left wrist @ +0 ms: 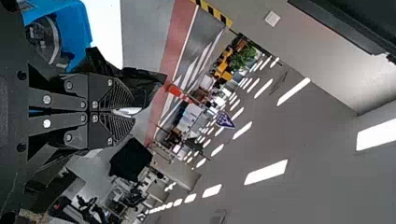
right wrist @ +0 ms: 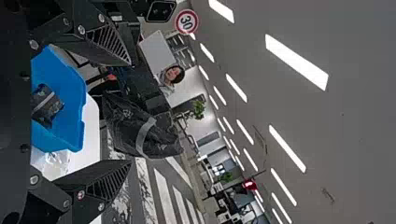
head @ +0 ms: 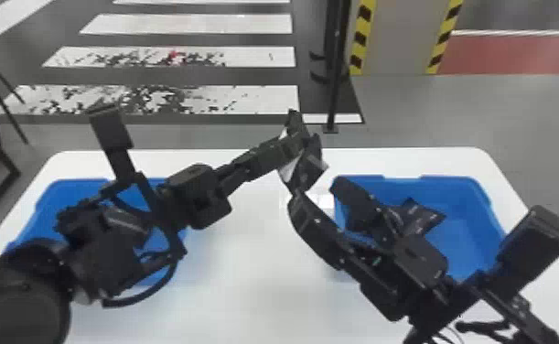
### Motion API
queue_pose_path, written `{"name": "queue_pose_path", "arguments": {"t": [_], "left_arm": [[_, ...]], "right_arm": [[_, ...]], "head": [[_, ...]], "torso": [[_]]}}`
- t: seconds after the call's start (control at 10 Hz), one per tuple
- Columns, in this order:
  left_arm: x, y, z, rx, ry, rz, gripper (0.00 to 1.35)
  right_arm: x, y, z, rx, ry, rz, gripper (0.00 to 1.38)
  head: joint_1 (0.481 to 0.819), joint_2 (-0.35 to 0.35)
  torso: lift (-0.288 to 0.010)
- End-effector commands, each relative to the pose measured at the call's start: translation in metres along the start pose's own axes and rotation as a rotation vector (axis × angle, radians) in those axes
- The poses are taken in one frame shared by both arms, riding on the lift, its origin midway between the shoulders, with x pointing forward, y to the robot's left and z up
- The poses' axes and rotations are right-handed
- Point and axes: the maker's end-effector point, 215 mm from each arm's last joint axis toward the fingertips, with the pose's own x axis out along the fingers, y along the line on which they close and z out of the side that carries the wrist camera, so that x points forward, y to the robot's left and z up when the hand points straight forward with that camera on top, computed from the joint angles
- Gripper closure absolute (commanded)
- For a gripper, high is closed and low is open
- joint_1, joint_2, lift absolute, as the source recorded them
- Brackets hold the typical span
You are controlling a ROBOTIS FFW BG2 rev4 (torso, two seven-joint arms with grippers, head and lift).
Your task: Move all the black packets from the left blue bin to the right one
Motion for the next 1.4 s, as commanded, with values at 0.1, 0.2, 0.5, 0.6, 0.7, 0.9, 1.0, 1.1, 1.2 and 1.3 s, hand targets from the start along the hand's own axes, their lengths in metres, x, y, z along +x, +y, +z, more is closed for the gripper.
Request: {"name": "queue_pose_path", "arguments": {"t": [0.1, 0.2, 0.5, 0.6, 0.7, 0.9, 1.0, 1.1, 1.2, 1.3], "left_arm": [[0.008, -0.017, -0.006, -0.024, 0.006, -0.047, 1.20], [0.010, -0.021, -0.008, -0.029, 0.009, -0.057, 1.20], [0.009, -0.020, -0.010, -0.033, 0.013, -0.056, 1.20], [0.010, -0.024, -0.014, -0.042, 0.021, -0.065, 1.20], [0.011, -0.026, -0.015, -0.046, 0.022, -0.071, 1.20], [0.010, -0.029, -0.014, -0.075, 0.002, -0.077, 0.97], [0.007, -0.028, -0.010, -0.095, -0.025, -0.074, 0.49], [0.001, -0.027, -0.004, -0.089, -0.050, -0.068, 0.22], [-0.006, -0.031, 0.003, -0.083, -0.071, -0.068, 0.13], [-0.016, -0.029, 0.007, -0.078, -0.083, -0.052, 0.14]], "right_arm": [[0.009, -0.005, -0.005, 0.010, 0.005, 0.009, 0.31], [0.010, -0.005, -0.004, 0.009, 0.004, 0.011, 0.39], [0.002, -0.011, 0.007, 0.012, -0.030, -0.041, 1.18], [0.002, -0.013, 0.011, -0.002, -0.044, -0.052, 1.28], [0.001, -0.014, 0.014, -0.008, -0.055, -0.058, 1.28], [0.001, -0.016, 0.013, -0.010, -0.056, -0.061, 1.28], [0.000, -0.019, 0.012, -0.010, -0.053, -0.067, 1.28], [-0.002, -0.030, 0.006, -0.007, -0.042, -0.087, 1.28], [-0.007, -0.049, 0.001, -0.018, -0.030, -0.124, 1.28], [-0.015, -0.078, -0.004, -0.052, -0.005, -0.181, 1.28]], "head": [[0.695, 0.016], [0.695, 0.013], [0.695, -0.009], [0.695, -0.016], [0.695, -0.023], [0.695, -0.034], [0.695, -0.036], [0.695, -0.035], [0.695, -0.033], [0.695, -0.032]], "torso": [[-0.154], [-0.154], [-0.154], [-0.154], [-0.154], [-0.154], [-0.154], [-0.154], [-0.154], [-0.154]]}}
